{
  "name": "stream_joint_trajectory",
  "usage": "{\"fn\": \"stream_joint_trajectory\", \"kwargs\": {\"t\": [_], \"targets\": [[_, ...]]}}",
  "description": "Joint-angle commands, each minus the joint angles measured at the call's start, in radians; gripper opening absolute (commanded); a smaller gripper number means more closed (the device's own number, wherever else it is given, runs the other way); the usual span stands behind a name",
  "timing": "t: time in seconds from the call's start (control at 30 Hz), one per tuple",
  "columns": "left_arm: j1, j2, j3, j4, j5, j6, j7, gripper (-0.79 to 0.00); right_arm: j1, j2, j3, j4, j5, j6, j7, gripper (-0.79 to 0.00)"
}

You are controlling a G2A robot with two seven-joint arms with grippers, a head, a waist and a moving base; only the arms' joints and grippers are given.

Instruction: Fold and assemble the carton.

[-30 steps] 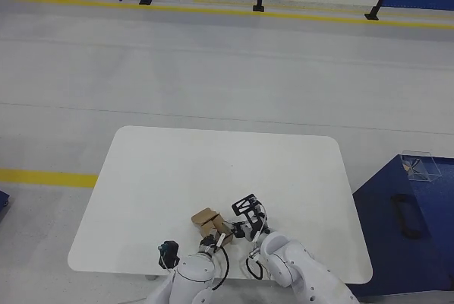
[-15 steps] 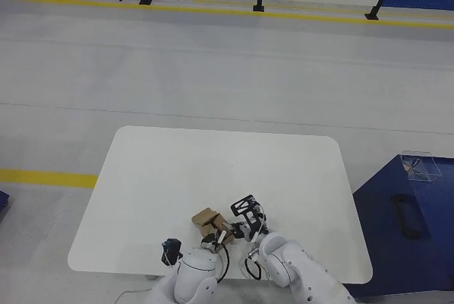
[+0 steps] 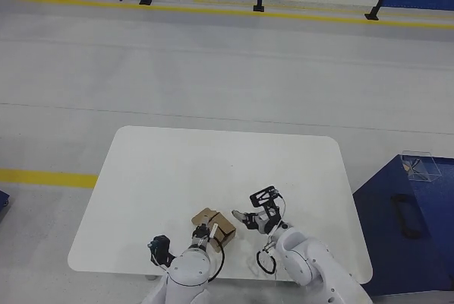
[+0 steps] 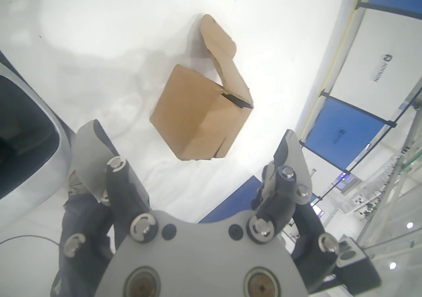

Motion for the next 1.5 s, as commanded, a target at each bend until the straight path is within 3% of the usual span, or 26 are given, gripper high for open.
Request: {"fn": "stream_joint_trajectory", "kwargs": {"t": [0.0,0.17,0.37,0.77,1.3,1.47], "targets": [[0.015,-0.012,0.009,-0.015,0.012,-0.026,0.027,0.0,-0.035,0.013,0.06,-0.007,0.025,-0.052,0.075,0.0],[0.016,-0.019,0.009,-0.026,0.006,-0.05,0.051,0.0,-0.078,0.03,0.119,-0.006,0.022,-0.124,0.195,0.0],[0.016,-0.019,0.009,-0.026,0.006,-0.05,0.051,0.0,-0.065,0.022,0.07,0.029,0.057,-0.132,0.219,0.0],[0.016,-0.019,0.009,-0.026,0.006,-0.05,0.051,0.0,0.051,-0.018,-0.075,0.172,0.018,-0.046,0.114,0.0],[0.016,-0.019,0.009,-0.026,0.006,-0.05,0.051,0.0,0.231,-0.08,-0.188,0.35,0.018,0.056,0.008,0.0],[0.016,-0.019,0.009,-0.026,0.006,-0.05,0.051,0.0,0.275,-0.099,-0.207,0.4,0.063,0.047,-0.013,0.0]]}}
